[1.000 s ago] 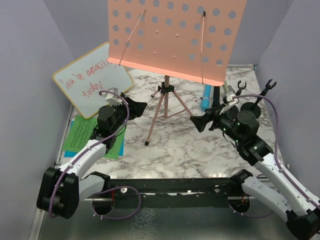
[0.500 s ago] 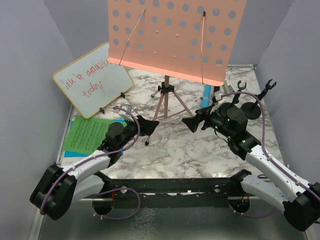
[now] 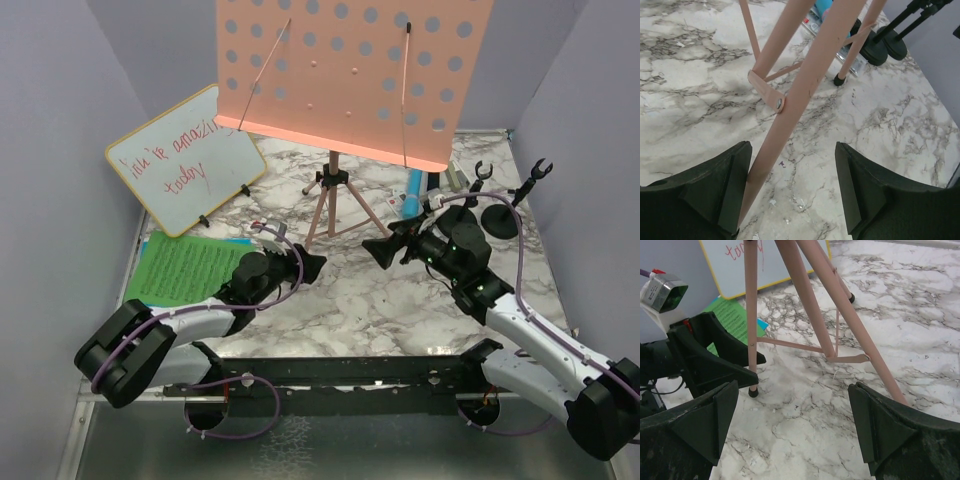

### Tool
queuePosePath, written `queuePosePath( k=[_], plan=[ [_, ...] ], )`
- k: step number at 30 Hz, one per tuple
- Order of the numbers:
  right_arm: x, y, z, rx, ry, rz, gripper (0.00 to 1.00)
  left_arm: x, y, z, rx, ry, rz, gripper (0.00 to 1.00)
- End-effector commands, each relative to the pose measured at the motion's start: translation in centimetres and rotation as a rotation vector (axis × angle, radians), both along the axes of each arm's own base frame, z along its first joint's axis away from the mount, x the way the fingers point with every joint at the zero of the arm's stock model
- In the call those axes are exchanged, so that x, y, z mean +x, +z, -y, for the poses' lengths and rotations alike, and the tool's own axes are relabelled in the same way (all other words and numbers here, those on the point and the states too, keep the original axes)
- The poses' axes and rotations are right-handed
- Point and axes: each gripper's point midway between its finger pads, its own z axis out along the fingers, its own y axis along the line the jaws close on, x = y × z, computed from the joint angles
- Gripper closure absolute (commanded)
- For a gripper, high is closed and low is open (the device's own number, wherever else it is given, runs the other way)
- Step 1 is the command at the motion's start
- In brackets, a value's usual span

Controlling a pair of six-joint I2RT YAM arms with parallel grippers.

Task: Pack up the instrument practice props
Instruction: Adjust the music stand at the center of the board.

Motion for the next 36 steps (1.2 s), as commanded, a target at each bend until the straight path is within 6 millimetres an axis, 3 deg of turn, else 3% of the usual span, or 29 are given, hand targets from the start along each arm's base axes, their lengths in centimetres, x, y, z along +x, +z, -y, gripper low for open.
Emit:
queuePosePath(
  k=[1, 12, 23, 25, 32, 36],
  plan=[
    [-0.4, 0.8, -0.4, 0.036, 0.023, 0.06, 0.0, -1.1, 0.6, 1.9, -0.006, -0.033, 0.046, 0.28],
    [-0.6, 1.0, 0.6, 0.071, -0.027, 0.069, 0.0, -5.2, 2.1, 6.2, -0.101, -0.126, 0.058, 0.31],
    [-0.4, 1.5, 0.4, 0.088, -0.033, 0.047, 0.0, -7.6, 4.6, 10.7, -0.207, -0.213, 0.088, 0.31],
    [-0.3, 1.9, 0.5, 0.084, -0.037, 0.061, 0.0, -7.6, 5.1, 10.4, -0.209, -0.207, 0.108, 0.3],
    [-0.5, 3.5, 0.3, 0.079, -0.006, 0.14, 0.02, -6.8, 7.4, 6.2, -0.157, -0.089, 0.223, 0.2],
    [-0.7, 5.9, 0.1, 0.102, 0.016, 0.245, 0.03, -5.8, 8.9, 3.7, -0.134, -0.014, 0.28, 0.03]
  ],
)
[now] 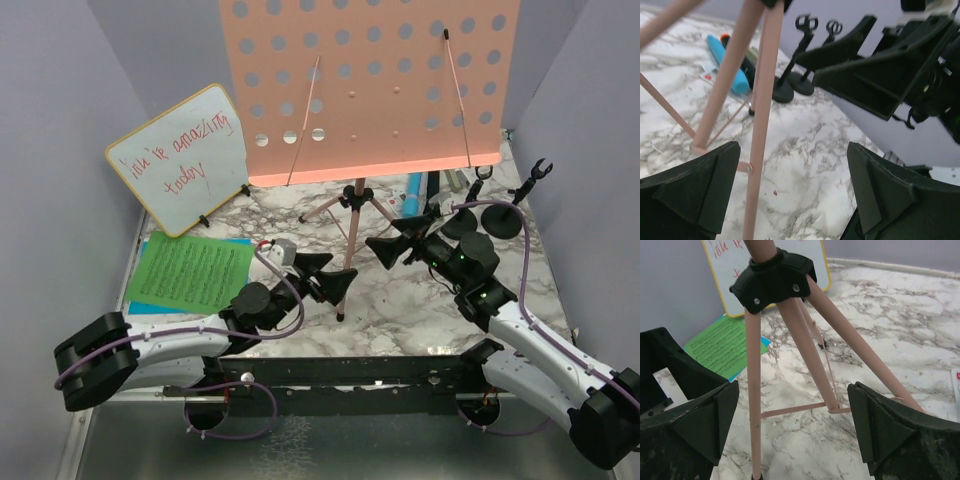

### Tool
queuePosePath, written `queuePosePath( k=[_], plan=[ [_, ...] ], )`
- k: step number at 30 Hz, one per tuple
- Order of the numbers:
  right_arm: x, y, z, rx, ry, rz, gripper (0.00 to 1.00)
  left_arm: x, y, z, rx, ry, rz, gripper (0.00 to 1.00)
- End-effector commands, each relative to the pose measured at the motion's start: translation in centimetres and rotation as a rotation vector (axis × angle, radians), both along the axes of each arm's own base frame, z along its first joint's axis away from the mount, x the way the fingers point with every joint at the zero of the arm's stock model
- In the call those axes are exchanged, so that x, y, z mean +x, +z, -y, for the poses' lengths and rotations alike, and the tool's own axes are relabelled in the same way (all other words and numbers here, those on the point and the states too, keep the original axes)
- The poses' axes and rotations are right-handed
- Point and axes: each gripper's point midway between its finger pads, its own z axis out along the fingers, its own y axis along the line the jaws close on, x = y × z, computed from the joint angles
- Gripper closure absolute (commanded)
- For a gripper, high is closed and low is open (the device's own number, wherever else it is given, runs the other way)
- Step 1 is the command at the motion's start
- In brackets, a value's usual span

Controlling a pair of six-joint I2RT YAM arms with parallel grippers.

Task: Pack up the instrument practice props
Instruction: Adjust the music stand at the center of the board, then unscrew the knob on the music stand.

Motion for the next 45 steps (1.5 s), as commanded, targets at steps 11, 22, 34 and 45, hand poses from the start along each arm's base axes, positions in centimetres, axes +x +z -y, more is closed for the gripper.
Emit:
queuePosePath(
  k=[11, 22, 34, 45],
  plan=[
    [0.9, 11.7, -1.0, 0.105, 0.021, 0.466, 0.09, 6.1, 3.9, -7.2, 0.055, 0.168, 0.186, 0.01],
    [4.0, 12.4, -4.2, 0.1, 0.093, 0.523, 0.18, 8.1, 7.3, -7.1, 0.137, 0.103, 0.432, 0.01],
    [5.4, 11.3, -6.0, 0.086, 0.147, 0.523, 0.39, 8.2, 9.8, -5.4, 0.245, 0.064, 0.761, 0.01],
    [5.9, 10.1, -7.6, 0.024, 0.233, 0.479, 0.71, 9.1, 10.5, -4.3, 0.408, 0.058, 1.003, 0.03]
  ],
)
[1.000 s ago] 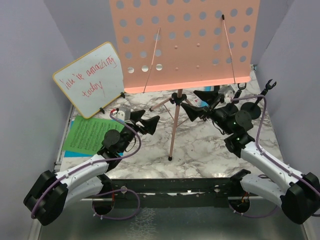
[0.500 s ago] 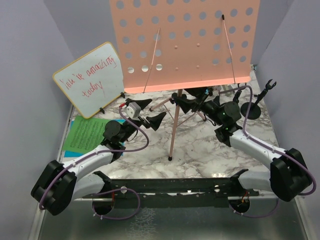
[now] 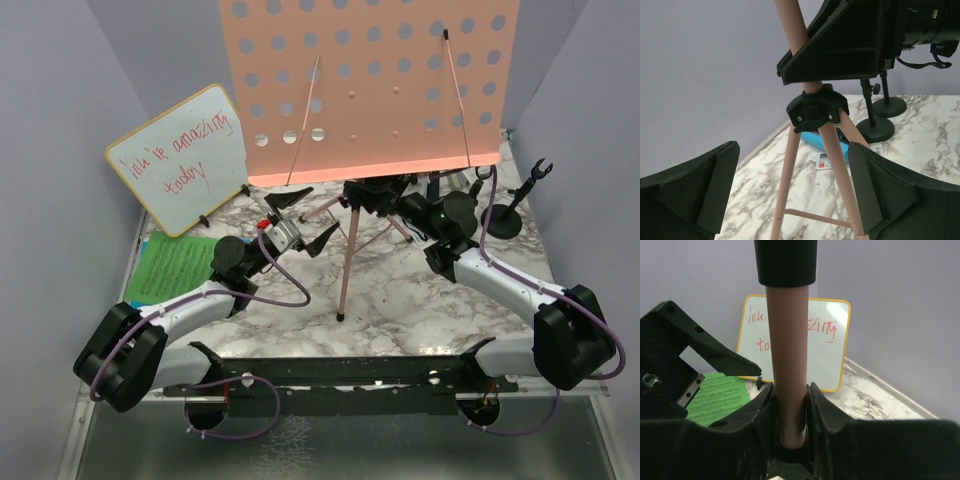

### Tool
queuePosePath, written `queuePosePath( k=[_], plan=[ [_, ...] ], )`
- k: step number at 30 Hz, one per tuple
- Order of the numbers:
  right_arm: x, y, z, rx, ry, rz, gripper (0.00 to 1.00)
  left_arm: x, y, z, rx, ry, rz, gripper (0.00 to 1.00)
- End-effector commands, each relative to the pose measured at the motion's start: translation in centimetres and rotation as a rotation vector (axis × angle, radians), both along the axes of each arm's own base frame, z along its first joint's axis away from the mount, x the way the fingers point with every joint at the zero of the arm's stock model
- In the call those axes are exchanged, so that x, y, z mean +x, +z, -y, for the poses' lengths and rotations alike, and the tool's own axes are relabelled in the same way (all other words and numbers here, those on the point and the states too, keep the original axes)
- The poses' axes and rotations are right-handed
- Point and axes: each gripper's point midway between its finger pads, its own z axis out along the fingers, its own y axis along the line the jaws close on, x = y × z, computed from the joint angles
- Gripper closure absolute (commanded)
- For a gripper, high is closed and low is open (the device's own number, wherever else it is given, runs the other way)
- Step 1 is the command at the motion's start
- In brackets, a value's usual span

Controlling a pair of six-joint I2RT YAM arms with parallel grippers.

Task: Pack up the instrument practice props
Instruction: Unscrew the knob on the music stand.

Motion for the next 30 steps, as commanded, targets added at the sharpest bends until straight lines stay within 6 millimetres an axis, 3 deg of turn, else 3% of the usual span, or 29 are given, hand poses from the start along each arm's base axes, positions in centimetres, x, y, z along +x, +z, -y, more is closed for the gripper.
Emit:
queuePosePath(
  k=[1, 4, 8, 17, 30],
  plan=[
    [-0.3, -0.1, -1.0, -0.048, 0.051, 0.006, 0.75, -0.2, 2.2, 0.4, 0.076, 0.001, 0.216, 0.03],
    [-0.2, -0.5, -0.9, -0.07, 0.044, 0.0, 0.87, 0.3, 1.8, 0.8, 0.132, 0.016, 0.277, 0.03],
    [-0.2, -0.8, -0.7, -0.083, 0.032, -0.009, 0.99, 0.9, 0.5, 2.1, 0.204, -0.001, 0.333, 0.14],
    [-0.4, -1.6, -0.7, -0.129, 0.037, -0.036, 0.99, 2.3, 0.3, 2.8, 0.32, 0.078, 0.409, 0.33],
    [-0.5, -1.9, -1.0, -0.142, 0.059, -0.05, 0.99, 2.2, 0.5, 4.2, 0.419, 0.047, 0.434, 0.59]
  ],
)
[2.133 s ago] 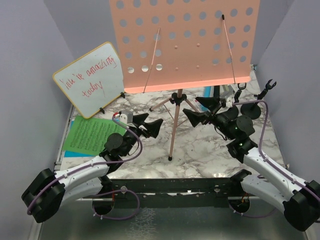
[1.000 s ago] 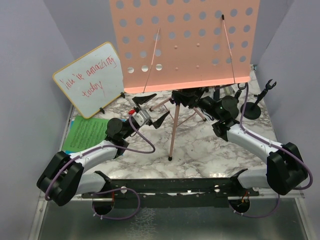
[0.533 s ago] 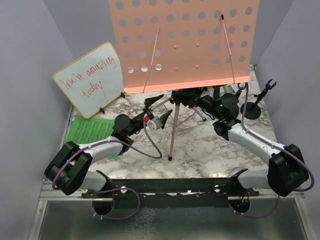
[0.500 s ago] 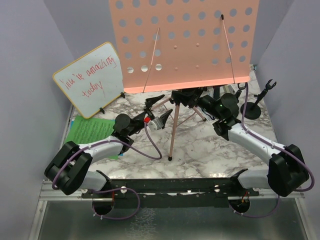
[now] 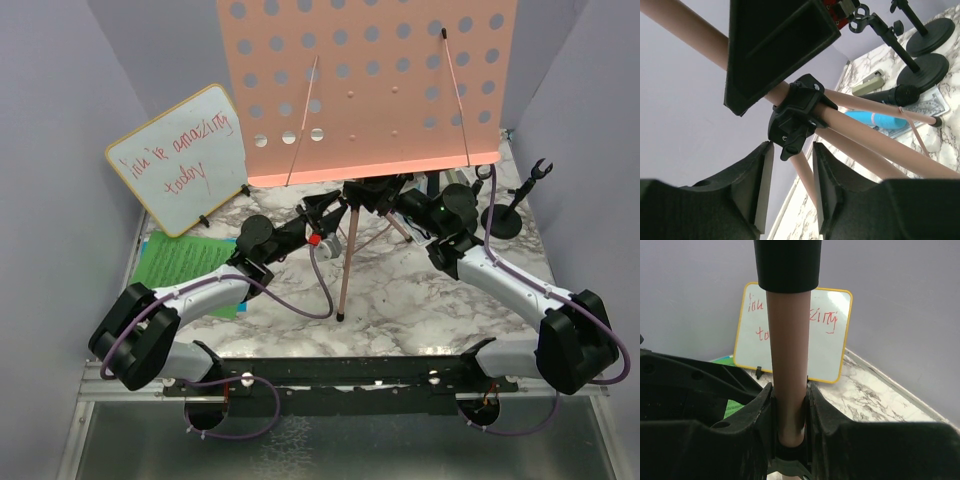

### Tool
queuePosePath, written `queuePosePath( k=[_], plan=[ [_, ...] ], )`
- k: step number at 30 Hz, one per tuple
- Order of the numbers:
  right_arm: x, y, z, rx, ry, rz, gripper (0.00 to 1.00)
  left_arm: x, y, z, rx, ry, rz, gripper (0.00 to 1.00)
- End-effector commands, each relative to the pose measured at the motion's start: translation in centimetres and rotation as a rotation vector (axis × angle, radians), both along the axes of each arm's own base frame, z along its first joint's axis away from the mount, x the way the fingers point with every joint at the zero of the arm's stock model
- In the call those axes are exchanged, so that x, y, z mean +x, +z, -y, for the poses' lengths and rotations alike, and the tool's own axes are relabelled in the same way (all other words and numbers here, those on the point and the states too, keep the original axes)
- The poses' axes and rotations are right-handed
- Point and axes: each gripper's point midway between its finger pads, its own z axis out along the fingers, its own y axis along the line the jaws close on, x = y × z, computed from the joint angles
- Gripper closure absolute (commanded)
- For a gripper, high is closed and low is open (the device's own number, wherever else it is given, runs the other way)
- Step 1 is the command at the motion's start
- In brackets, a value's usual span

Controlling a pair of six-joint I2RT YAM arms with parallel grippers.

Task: Pack up the instrument practice props
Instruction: Unscrew the knob on the music stand.

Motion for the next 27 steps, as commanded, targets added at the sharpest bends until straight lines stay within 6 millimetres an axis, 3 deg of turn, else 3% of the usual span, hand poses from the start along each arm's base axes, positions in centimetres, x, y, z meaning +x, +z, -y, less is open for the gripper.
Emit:
queuePosePath(
  k=[1, 4, 6, 16, 27],
  plan=[
    [-0.3, -1.6, -0.6, -0.064, 0.034, -0.03, 0.99, -0.4, 0.9, 0.3, 0.025, -0.014, 0.018, 0.62],
    [-0.3, -1.6, -0.6, -0.065, 0.037, -0.031, 0.99, -0.5, 0.7, 0.5, 0.031, -0.028, -0.004, 0.7],
    [-0.3, -1.6, -0.6, -0.07, 0.036, -0.034, 0.99, -0.7, 0.6, 0.6, 0.032, -0.041, -0.012, 0.71],
    [-0.2, -2.1, -0.9, -0.088, 0.045, -0.05, 0.99, -1.3, 1.7, 0.5, 0.011, -0.059, -0.002, 0.63],
    [-0.1, -2.4, -1.0, -0.097, 0.051, -0.057, 0.99, -1.8, 2.2, 0.7, -0.005, -0.083, -0.012, 0.64]
  ],
)
